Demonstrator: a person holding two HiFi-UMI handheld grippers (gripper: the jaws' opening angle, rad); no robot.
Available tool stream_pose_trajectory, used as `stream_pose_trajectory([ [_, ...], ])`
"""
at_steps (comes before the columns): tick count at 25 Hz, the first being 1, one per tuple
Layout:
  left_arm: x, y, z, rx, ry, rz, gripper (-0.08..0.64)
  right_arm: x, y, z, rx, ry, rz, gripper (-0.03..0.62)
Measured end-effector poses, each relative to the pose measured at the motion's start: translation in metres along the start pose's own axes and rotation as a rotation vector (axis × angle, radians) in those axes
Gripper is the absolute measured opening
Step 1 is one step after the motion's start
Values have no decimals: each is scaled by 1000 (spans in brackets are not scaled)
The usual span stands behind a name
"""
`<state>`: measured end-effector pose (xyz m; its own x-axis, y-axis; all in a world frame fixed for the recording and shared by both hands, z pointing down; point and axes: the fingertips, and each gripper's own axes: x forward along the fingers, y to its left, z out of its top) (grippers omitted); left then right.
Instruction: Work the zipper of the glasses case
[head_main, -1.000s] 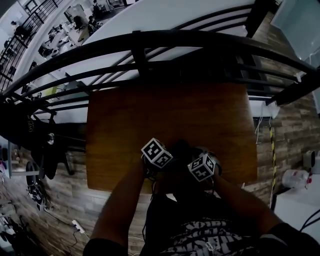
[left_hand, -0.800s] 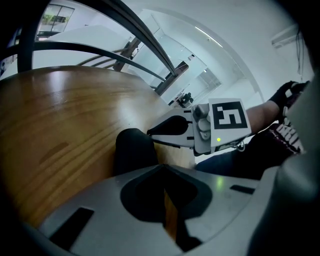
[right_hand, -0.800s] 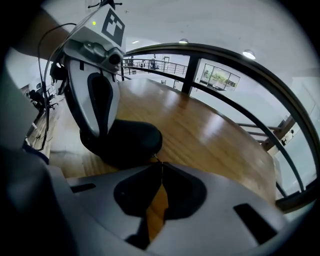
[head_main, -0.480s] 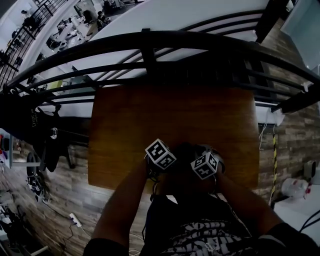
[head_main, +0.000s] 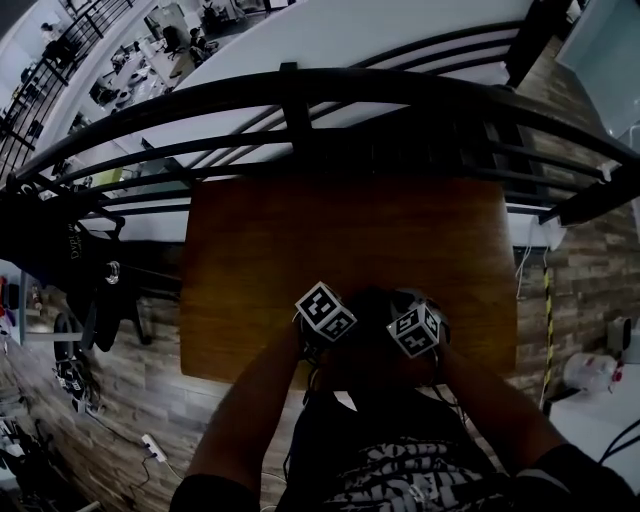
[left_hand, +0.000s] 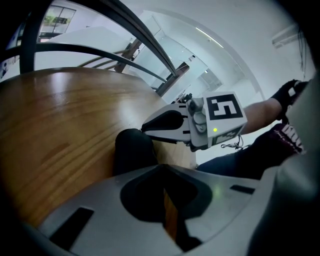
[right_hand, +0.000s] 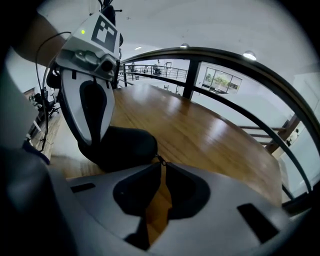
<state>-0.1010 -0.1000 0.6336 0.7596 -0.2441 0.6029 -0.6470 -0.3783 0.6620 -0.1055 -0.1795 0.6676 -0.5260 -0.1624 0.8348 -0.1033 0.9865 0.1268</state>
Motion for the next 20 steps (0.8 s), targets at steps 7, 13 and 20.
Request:
stream_pose_trajectory([
  [7, 6, -8, -19, 302, 178, 88, 5, -52, 12, -20, 250, -64, -50, 66],
  [13, 5, -13, -22, 468, 243, 93, 5, -104, 44, -38, 425, -119, -121, 65],
  [20, -17, -33, -30, 410, -17, 182, 5, -167, 72, -49, 506, -178, -263, 37],
])
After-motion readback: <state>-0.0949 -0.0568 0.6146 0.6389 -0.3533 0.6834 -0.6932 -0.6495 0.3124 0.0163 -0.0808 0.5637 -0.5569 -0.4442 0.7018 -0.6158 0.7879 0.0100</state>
